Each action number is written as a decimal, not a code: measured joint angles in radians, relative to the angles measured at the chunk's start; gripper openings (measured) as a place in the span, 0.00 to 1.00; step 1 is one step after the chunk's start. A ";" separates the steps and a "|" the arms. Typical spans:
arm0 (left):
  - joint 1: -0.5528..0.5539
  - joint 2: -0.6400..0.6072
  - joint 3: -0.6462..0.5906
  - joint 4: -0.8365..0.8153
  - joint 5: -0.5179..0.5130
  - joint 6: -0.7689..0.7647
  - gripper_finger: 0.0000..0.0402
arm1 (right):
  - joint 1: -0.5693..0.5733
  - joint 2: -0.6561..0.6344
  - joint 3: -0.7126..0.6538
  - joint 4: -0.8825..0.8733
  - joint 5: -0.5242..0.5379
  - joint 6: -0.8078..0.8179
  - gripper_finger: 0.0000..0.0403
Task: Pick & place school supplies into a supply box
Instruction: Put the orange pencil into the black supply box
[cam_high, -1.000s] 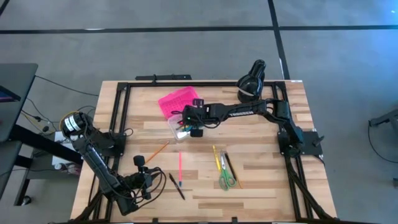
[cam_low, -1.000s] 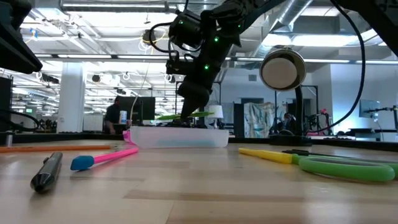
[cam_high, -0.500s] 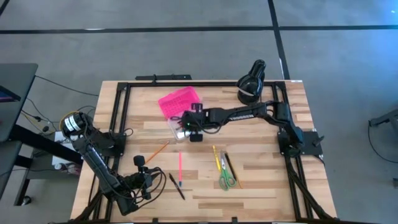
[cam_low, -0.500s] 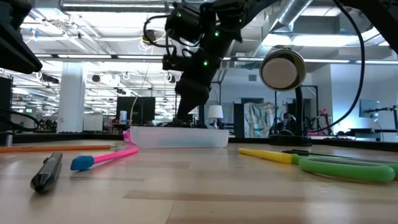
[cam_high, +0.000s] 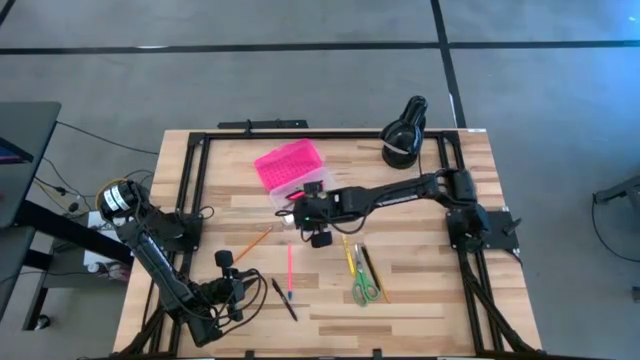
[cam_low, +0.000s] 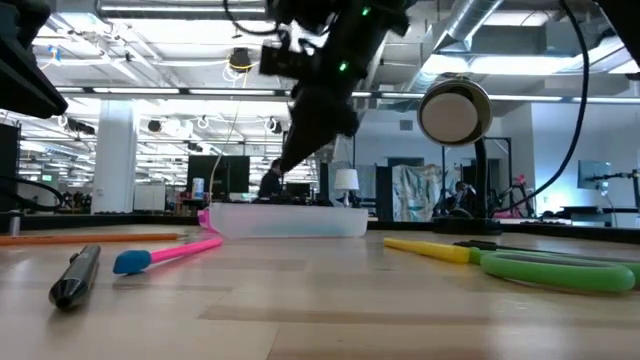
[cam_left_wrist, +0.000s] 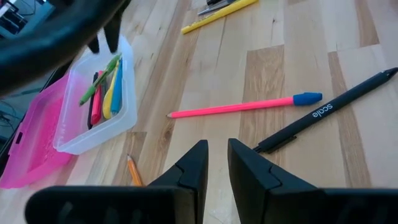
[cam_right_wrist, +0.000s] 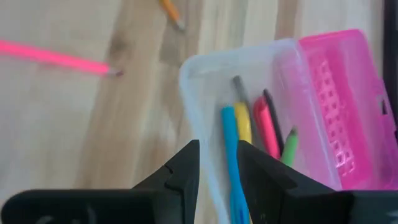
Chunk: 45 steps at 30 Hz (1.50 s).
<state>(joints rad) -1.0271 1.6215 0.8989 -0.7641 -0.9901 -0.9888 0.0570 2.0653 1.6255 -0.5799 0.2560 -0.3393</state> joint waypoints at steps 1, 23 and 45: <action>0.000 0.000 0.000 0.000 0.000 0.000 0.14 | 0.000 -0.017 -0.008 0.014 -0.014 0.000 0.25; 0.081 0.000 0.000 -0.014 -0.033 -0.020 0.14 | 0.209 -0.737 -0.855 0.794 -0.101 0.104 0.25; 0.434 -0.100 -0.002 -0.197 0.473 0.152 0.14 | 0.467 -0.620 -0.962 1.044 0.068 0.107 0.25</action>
<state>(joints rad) -0.5931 1.5211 0.8965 -0.9609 -0.5174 -0.8366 0.5240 1.4452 0.6632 0.4644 0.3237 -0.2325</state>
